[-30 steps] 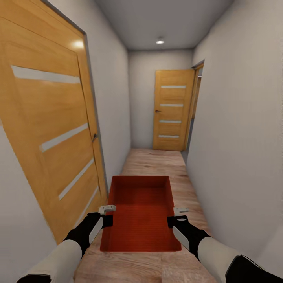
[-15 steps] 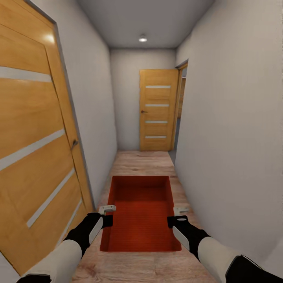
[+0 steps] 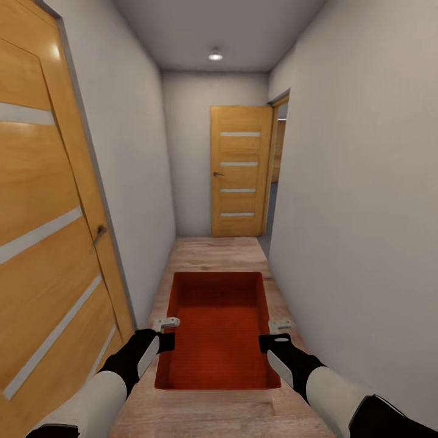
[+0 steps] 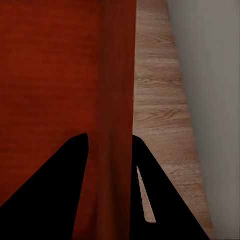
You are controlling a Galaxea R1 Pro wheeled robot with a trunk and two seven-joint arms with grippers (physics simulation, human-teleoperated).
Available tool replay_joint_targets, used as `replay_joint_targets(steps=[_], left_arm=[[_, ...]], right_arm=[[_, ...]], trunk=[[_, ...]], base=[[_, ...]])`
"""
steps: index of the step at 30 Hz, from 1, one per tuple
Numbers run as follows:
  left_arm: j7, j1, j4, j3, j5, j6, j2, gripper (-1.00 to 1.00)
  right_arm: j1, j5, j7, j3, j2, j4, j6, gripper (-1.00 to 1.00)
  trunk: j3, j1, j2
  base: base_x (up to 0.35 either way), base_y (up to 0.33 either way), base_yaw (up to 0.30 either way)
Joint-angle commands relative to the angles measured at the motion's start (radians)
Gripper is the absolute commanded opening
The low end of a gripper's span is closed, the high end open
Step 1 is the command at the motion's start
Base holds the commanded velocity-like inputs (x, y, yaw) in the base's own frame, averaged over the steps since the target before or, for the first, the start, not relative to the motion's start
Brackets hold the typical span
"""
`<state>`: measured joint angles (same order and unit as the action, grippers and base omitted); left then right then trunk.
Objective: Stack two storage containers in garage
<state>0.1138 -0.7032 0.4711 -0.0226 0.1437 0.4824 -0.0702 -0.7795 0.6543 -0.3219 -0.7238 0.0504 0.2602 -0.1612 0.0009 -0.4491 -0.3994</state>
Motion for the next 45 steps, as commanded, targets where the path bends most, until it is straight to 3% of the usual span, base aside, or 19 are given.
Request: replay_joint_targets(steps=[1,45], left_arm=[[0.012,0.001,0.000,0.003,0.014,0.005,0.001,-1.00],[0.012,0.001,0.000,0.004,0.014,0.005,0.001,-1.00]], right_arm=[[-0.001,-0.032,-0.066,0.035,-0.004,0.004,-0.003,-1.00],[-0.001,-0.033,-0.066,0.035,-0.004,0.004,0.000,-1.00]], trunk=[[0.000,-0.001,-0.001],[0.000,-0.001,-0.001]], base=[[0.321,0.078,0.000],[0.322,0.047,0.000]])
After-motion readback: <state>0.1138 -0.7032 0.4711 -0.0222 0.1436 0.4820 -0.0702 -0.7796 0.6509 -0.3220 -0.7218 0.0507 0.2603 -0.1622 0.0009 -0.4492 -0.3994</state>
